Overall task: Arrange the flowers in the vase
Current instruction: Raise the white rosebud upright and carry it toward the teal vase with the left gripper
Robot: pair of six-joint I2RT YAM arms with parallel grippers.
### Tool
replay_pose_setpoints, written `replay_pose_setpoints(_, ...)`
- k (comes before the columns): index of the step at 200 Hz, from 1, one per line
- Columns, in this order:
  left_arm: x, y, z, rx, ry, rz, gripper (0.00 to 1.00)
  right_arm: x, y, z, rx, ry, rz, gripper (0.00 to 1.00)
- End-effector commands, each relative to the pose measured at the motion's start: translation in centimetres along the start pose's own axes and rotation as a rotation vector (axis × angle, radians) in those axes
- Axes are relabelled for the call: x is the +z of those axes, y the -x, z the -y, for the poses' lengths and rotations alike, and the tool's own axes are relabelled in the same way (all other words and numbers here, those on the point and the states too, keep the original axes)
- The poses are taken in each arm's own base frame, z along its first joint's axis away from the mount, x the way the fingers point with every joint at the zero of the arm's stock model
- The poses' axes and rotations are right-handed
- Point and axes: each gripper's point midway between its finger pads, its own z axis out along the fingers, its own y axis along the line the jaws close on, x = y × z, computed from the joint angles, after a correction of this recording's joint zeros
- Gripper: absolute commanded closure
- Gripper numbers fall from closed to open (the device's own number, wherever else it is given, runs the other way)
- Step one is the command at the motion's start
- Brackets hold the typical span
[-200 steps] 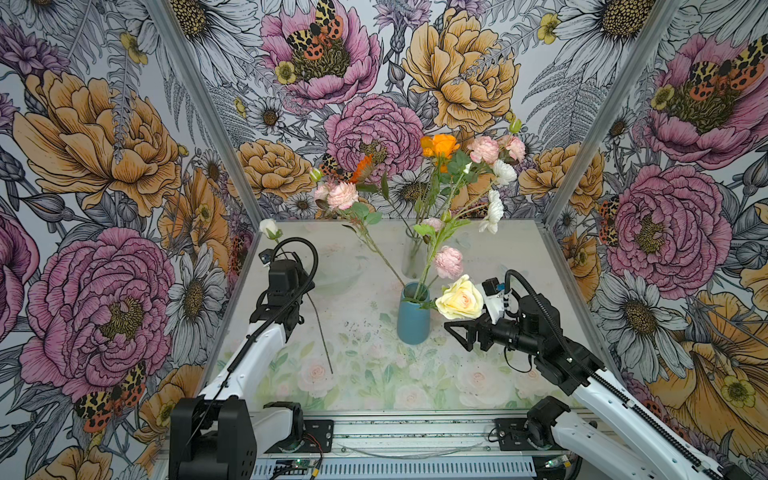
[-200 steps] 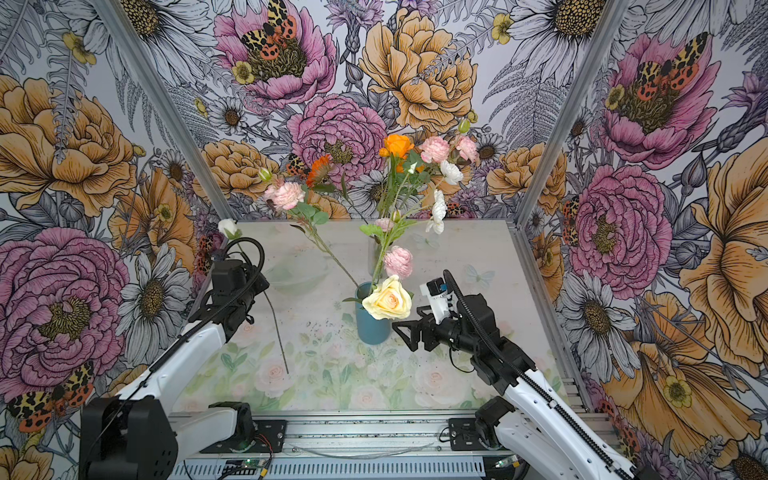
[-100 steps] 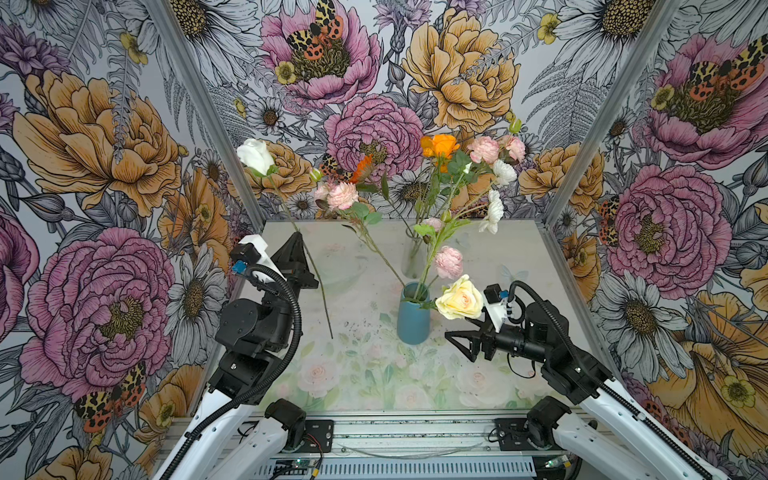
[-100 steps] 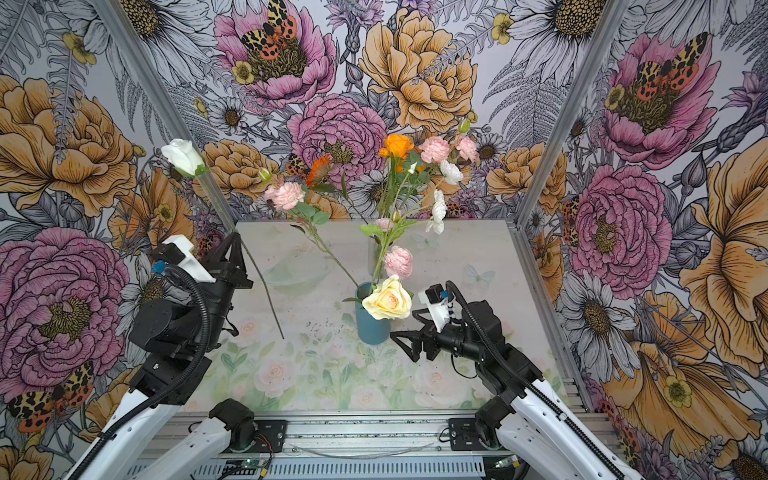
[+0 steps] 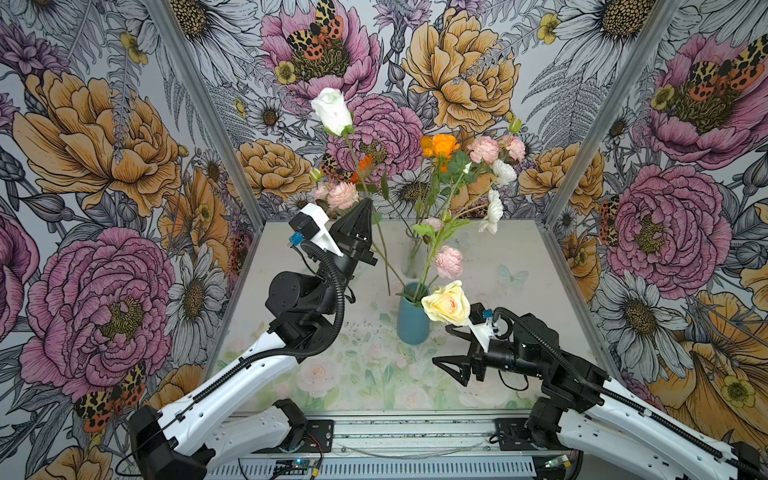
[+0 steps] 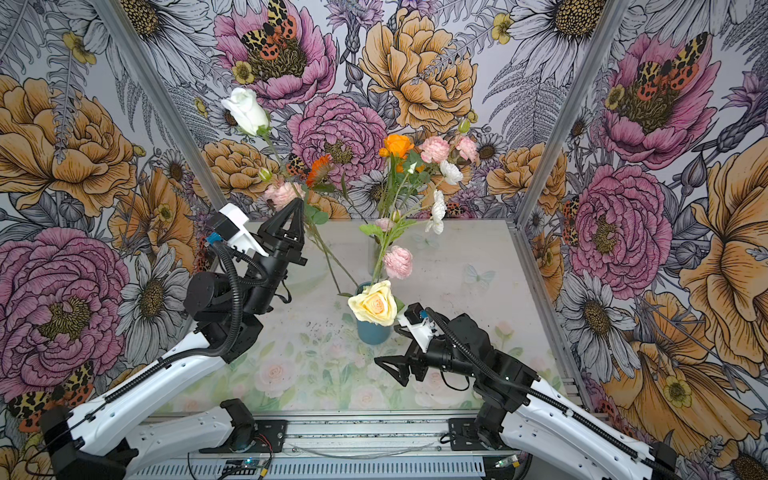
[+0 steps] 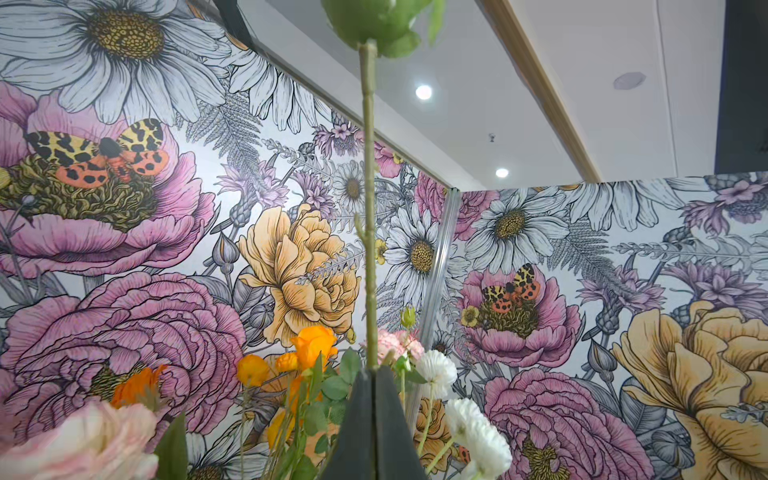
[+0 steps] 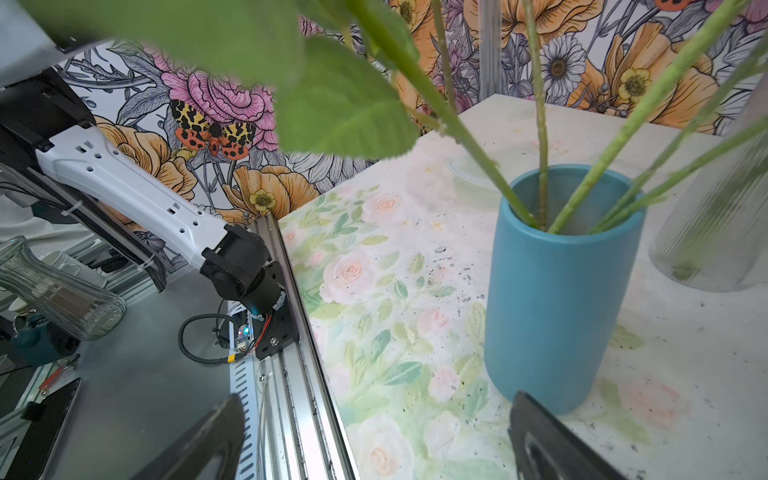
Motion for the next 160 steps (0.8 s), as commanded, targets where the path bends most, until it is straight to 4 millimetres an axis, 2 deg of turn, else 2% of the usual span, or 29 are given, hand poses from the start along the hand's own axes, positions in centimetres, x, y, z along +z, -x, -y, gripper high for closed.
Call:
replay_pose_setpoints(1, 0.7, 2.2, 1.5, -0.064, -0.066, 0.113, 1.0, -1.2, 3.1, 0.0, -0.049, -0.046, 0.093, 0.0)
replay_pose_setpoints(80, 1.7, -2.8, 1.4, -0.111, -0.08, 0.07, 1.0, -1.9, 4.9, 0.4, -0.104, -0.099, 0.116, 0.01)
replay_pose_setpoints(127, 0.6, -5.7, 2.6, -0.067, -0.149, 0.044, 1.0, -2.3, 5.5, 1.3, -0.102, -0.156, 0.137, 0.0)
replay_pose_setpoints(160, -0.3, -8.1, 3.6, -0.053, -0.228, -0.003, 1.0, -2.0, 4.6, 2.5, -0.074, -0.205, 0.12, 0.01)
